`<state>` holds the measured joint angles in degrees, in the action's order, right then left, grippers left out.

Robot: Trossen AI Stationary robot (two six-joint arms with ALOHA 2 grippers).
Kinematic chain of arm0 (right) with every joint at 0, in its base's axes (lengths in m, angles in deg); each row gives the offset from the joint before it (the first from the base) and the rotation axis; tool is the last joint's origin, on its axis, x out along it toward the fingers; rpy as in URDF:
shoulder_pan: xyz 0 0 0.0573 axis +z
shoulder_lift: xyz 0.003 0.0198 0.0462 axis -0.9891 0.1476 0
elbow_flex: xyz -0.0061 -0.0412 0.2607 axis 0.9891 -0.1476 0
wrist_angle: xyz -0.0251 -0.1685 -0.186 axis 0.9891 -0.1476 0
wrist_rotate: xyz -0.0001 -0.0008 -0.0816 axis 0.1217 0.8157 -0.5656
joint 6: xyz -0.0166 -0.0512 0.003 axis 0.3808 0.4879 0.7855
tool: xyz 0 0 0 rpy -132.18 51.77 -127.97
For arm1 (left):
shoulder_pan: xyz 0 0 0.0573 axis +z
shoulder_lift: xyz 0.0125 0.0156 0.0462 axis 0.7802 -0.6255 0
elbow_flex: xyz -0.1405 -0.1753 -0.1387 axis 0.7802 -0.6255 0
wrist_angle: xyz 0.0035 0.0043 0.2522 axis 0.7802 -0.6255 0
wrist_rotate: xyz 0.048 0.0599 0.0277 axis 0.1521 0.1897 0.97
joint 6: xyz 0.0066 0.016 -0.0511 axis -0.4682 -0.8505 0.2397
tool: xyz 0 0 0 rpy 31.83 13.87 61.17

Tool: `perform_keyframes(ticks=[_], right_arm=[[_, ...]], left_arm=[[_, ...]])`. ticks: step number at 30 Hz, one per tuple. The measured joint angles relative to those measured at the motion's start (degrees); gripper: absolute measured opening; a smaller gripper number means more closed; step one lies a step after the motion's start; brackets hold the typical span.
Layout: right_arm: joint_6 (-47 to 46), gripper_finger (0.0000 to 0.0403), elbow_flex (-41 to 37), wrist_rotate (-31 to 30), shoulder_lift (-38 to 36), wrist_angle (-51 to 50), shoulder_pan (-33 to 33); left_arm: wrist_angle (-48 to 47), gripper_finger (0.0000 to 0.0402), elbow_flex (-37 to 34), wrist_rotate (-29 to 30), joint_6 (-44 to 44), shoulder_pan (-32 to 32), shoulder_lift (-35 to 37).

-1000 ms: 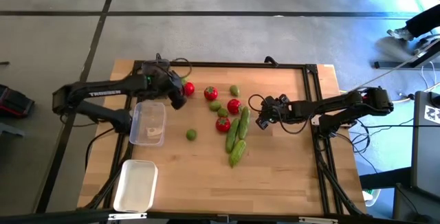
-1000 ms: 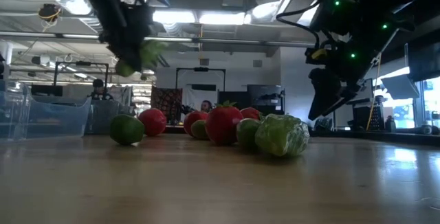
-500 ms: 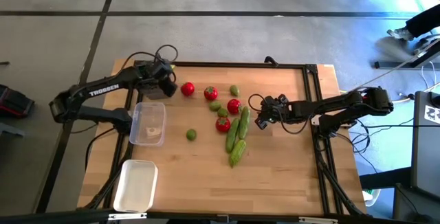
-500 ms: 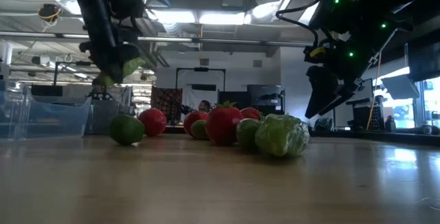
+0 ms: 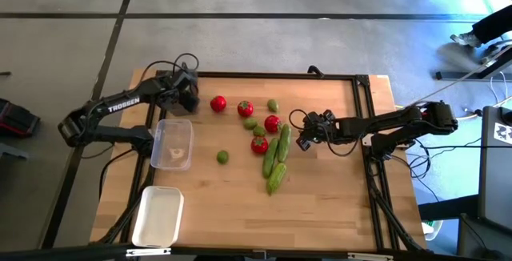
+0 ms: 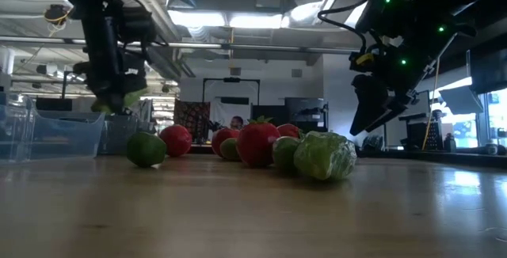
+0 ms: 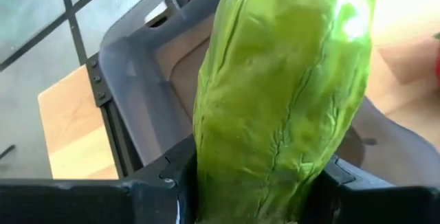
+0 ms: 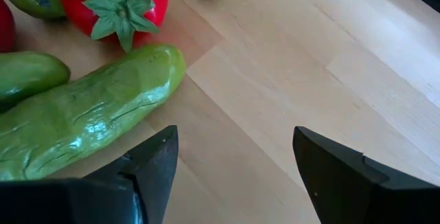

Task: Sort produce into baskets
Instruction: Put the cucumber into the black bin

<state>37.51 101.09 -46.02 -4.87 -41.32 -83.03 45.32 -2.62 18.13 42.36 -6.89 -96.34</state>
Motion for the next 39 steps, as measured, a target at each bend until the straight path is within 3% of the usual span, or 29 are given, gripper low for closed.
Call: perform_keyframes(ticks=[7, 13, 19, 29, 39], right_arm=[[0.0, 0.0273, 0.0, -0.1, 0.0, 0.0, 0.0], [0.1, 0.0273, 0.0, -1.3, 0.0, 0.1, 0.0], [0.2, 0.0273, 0.0, -2.2, 0.0, 0.2, 0.0], [1.6, 0.0273, 0.0, -2.2, 0.0, 1.5, 0.0], [6.5, 0.0273, 1.3, 0.0, 0.0, 3.5, 0.1]], left_arm=[[-0.2, 0.0167, 0.0, -0.7, -1.1, 2.6, 0.0], [-0.6, 0.0167, 0.0, -6.5, -3.1, 3.5, 0.0], [-0.7, 0.0167, 0.0, -6.6, -2.9, 3.8, 0.0], [-1.1, 0.0251, 0.0, -8.2, -1.5, 5.6, 0.0], [-3.4, 0.0262, 4.8, -10.8, -1.4, 2.0, 3.7]])
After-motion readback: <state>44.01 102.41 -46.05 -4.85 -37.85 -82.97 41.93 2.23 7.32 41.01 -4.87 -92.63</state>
